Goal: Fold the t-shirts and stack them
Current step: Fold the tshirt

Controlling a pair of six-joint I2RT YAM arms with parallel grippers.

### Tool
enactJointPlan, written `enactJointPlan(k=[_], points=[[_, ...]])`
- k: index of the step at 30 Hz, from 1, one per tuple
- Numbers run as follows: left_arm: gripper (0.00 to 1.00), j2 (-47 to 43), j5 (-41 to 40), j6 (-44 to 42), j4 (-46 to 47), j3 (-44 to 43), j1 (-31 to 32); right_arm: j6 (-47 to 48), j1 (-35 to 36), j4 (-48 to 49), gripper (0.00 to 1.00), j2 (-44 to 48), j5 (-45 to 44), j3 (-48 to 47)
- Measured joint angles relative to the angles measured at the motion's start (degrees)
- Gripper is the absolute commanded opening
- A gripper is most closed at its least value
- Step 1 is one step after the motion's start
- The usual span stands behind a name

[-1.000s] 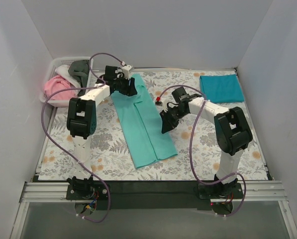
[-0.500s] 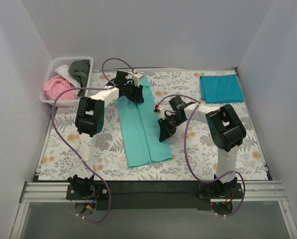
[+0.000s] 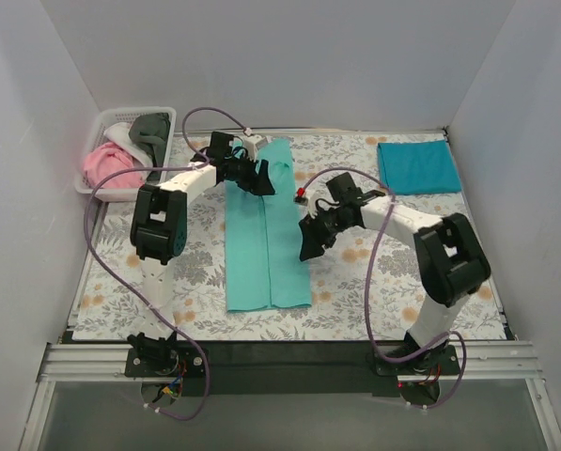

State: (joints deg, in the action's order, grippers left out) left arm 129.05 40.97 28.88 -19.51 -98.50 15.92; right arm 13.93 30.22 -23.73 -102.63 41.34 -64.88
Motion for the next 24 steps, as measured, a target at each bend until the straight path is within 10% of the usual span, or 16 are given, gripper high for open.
enactJointPlan(k=[7,13,24], points=[[0.58,-32.0,8.6,-2.3,6.4,22.6,-6.6,12.1,4.2,-1.8,0.54,19.2,-7.2,2.7],[0.55,-63.5,12.6,-21.7,-0.3,47.3,-7.3,23.2,14.2,-3.0,0.51,25.8,-16.7,13.5],[0.54,-82.9,6.0,-46.0,-18.9,74.4,2.0,30.1,28.8,4.8,0.49,24.4,-27.6,22.9]])
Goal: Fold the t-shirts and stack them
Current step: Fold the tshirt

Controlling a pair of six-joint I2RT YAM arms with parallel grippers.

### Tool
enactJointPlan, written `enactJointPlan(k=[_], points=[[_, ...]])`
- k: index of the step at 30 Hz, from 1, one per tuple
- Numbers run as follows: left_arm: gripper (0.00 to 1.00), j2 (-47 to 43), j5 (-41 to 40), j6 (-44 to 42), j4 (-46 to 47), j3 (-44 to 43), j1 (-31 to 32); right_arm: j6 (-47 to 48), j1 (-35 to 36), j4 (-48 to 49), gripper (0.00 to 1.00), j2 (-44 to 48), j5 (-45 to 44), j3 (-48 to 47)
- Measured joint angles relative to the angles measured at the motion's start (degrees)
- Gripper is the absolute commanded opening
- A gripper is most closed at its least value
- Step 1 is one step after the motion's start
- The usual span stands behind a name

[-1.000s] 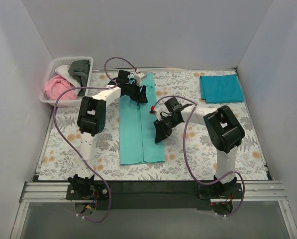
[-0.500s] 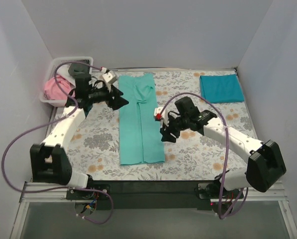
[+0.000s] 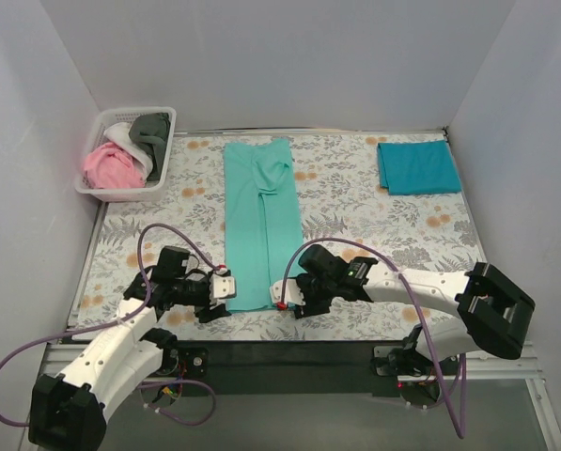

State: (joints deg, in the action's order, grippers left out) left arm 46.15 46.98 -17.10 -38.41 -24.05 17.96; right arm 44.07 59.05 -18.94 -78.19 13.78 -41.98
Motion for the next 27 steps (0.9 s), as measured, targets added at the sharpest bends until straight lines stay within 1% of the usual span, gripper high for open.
enactJointPlan(k=[5,9,11,13,15,17,19,20,22,23,24,25,27], points=[[0.54,-2.5,-1.7,-3.0,0.0,3.2,1.5,0.9,2.5,3.6,0.44,-2.1,-1.7,1.9],[0.52,-1.2,-2.6,-3.5,2.0,4.5,2.9,1.0,2.6,5.9,0.40,-2.7,-2.0,3.2],[0.50,0.2,-3.0,-3.5,3.3,5.0,3.8,1.1,2.7,7.0,0.35,-3.0,-2.1,3.2],[0.46,1.7,-3.7,-3.5,5.1,5.4,4.9,1.1,2.8,7.9,0.30,-3.6,-2.1,3.2],[0.43,3.2,-4.9,-3.9,7.0,6.5,6.1,1.1,2.8,8.9,0.29,-4.1,-2.1,3.2],[0.36,4.2,-5.7,-4.3,8.4,7.7,6.9,1.2,2.9,9.9,0.25,-4.4,-2.1,3.3],[0.30,4.3,-5.9,-4.8,9.8,7.9,7.5,1.2,3.0,10.8,0.24,-4.6,-2.1,3.5],[0.25,4.4,-6.2,-5.0,10.5,7.9,7.8,1.2,3.1,11.2,0.24,-4.6,-2.2,3.6],[0.21,4.8,-6.8,-5.6,11.3,8.0,8.2,1.2,3.5,12.1,0.26,-4.7,-2.6,3.9],[0.17,5.1,-7.2,-5.9,11.6,8.0,8.4,1.2,3.8,12.5,0.29,-4.7,-3.0,4.0],[0.15,5.5,-7.4,-6.1,11.9,8.0,8.5,1.1,4.1,12.9,0.34,-4.7,-3.5,4.1],[0.13,5.9,-7.4,-6.5,12.2,7.9,8.5,0.8,4.3,13.2,0.40,-4.7,-4.0,4.2],[0.11,6.4,-7.6,-7.1,12.6,7.8,8.6,0.7,4.5,14.2,0.43,-4.5,-5.2,4.2]])
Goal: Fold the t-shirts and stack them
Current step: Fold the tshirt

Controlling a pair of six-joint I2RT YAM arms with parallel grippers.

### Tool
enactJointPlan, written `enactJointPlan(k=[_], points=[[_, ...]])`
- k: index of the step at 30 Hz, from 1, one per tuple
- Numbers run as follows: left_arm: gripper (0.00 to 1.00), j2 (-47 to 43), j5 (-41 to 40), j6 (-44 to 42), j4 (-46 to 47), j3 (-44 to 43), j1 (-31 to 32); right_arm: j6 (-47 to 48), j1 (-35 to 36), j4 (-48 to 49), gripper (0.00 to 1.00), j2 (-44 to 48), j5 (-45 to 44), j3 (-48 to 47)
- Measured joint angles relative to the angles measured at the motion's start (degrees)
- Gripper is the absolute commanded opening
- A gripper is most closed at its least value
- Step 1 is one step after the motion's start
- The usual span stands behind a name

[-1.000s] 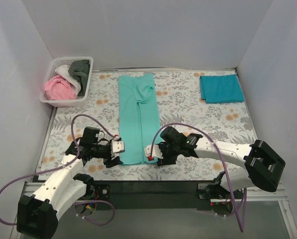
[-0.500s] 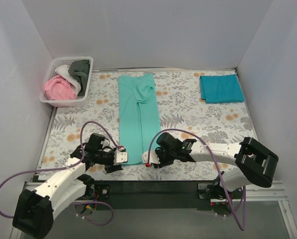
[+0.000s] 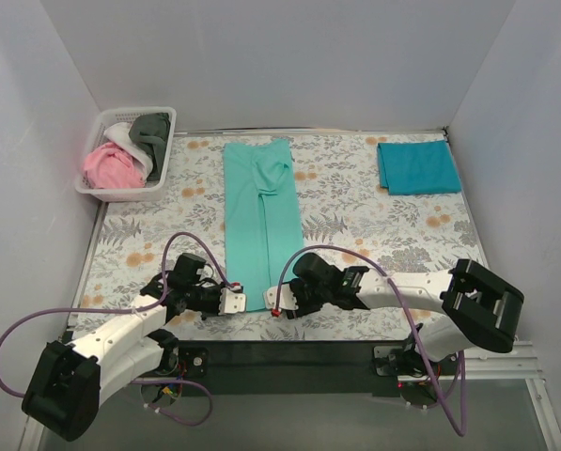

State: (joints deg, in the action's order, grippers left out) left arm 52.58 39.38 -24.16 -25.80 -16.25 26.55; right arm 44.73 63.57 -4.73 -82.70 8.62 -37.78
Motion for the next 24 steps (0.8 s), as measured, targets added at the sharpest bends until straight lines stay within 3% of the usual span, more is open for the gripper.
enactJointPlan(k=[12,15,16,18,24], points=[[0.05,0.1,-0.6,-0.9,0.1,-0.1,0.2,-1.0,0.8,-4.1,0.38,3.5,-0.9,1.7],[0.04,0.3,-0.6,-0.9,0.0,-0.3,0.2,-1.1,0.9,-3.1,0.28,2.9,-0.9,1.8],[0.03,0.4,-0.6,-0.9,-0.1,-0.4,0.2,-1.1,0.9,-2.3,0.16,2.5,-0.9,1.8],[0.00,0.6,-0.6,-0.9,-0.3,-0.6,0.2,-1.0,1.0,-0.8,0.03,1.5,-0.9,1.8],[0.00,0.2,-1.2,0.5,-4.1,-2.4,0.2,-2.6,1.0,-0.1,0.01,1.6,-1.2,1.8]])
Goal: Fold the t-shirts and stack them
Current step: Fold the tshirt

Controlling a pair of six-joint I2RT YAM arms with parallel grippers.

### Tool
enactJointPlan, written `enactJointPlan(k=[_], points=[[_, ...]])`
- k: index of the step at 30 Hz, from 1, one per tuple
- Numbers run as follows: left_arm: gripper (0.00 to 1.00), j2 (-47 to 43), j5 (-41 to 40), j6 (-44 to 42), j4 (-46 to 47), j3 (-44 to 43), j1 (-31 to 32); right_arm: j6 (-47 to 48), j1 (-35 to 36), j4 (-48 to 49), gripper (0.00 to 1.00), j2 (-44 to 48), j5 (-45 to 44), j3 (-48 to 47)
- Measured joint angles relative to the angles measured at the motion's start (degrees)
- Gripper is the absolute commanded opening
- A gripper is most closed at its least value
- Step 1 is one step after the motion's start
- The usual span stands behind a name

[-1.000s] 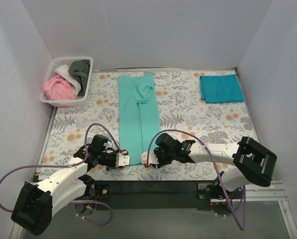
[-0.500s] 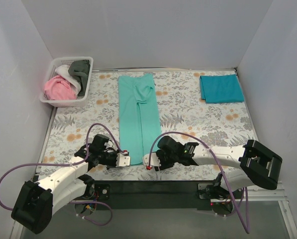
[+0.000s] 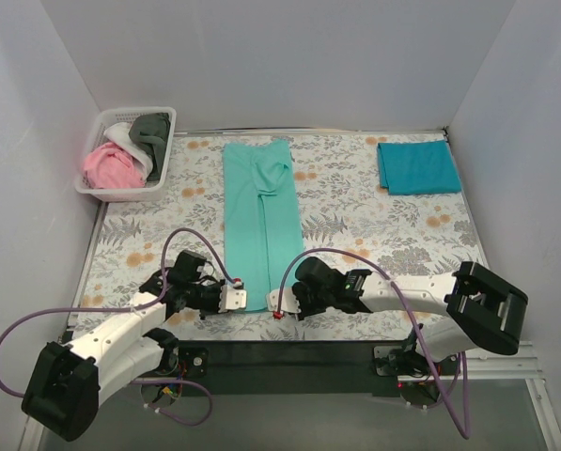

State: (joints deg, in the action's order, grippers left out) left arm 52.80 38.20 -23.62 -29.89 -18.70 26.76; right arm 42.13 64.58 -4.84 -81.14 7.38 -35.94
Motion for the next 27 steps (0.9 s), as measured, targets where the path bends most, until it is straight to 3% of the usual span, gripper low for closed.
enactJointPlan(k=[13,20,27], points=[[0.00,-3.8,-0.1,9.5,1.1,-4.6,-1.0,0.2,-1.9,-7.4,0.01,3.0,-3.7,-2.6],[0.00,6.2,1.5,9.2,7.0,-11.4,-8.7,4.8,-9.7,-8.5,0.01,0.2,-3.8,-9.8],[0.00,18.6,2.6,8.6,17.1,-17.4,-13.7,10.9,-17.1,-8.3,0.01,-8.3,-2.3,-19.7]])
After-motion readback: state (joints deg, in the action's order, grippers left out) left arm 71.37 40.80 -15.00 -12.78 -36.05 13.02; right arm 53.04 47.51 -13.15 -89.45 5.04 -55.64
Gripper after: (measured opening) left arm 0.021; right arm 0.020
